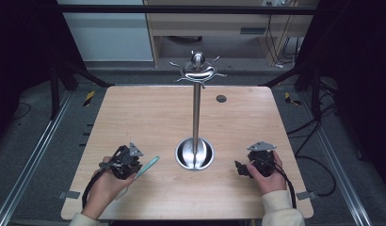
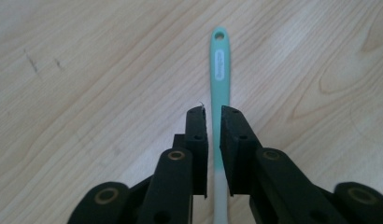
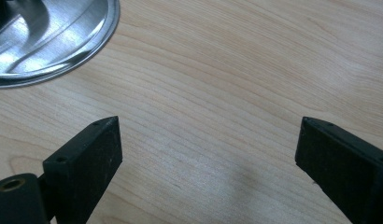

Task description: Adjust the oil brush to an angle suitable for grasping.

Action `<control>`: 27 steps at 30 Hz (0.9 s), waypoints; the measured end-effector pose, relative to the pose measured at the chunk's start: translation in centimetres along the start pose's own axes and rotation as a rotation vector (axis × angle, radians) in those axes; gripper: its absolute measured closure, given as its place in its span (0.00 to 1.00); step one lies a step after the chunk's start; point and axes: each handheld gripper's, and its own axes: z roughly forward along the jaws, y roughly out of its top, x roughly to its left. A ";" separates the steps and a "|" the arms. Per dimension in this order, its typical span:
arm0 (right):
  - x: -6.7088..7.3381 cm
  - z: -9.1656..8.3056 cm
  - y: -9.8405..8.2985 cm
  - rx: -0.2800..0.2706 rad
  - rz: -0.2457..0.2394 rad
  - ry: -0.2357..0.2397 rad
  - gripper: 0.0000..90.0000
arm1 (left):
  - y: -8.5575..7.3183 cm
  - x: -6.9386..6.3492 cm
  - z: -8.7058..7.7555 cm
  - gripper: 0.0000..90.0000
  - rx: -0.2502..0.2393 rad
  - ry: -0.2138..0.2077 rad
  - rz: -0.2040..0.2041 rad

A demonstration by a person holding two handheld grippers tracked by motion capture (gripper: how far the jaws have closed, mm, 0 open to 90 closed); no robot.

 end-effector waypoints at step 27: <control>0.0 0.0 0.0 0.002 0.007 0.006 0.09 | -0.1 0.2 3.0 0.78 0.254 -0.096 0.014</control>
